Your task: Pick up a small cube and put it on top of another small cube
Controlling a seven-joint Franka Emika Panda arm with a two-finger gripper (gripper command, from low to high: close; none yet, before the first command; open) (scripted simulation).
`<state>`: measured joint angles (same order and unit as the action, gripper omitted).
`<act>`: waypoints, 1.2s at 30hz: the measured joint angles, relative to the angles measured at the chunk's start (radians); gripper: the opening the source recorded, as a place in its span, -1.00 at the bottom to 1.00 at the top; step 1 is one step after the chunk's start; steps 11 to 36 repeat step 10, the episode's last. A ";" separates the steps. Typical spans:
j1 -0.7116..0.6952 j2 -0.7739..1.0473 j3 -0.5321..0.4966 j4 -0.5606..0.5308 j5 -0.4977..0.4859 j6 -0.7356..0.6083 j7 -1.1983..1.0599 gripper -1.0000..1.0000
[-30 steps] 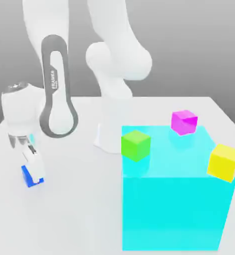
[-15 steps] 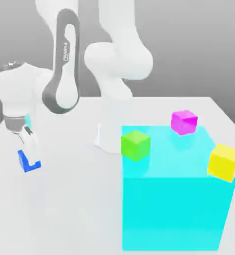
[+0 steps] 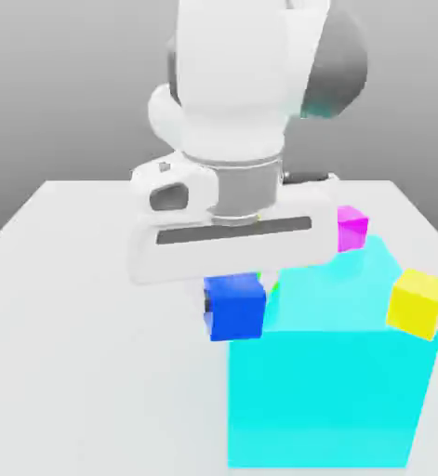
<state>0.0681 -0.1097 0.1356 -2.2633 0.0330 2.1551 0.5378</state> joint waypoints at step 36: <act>0.123 0.031 0.094 0.045 -0.005 -0.015 -0.067 1.00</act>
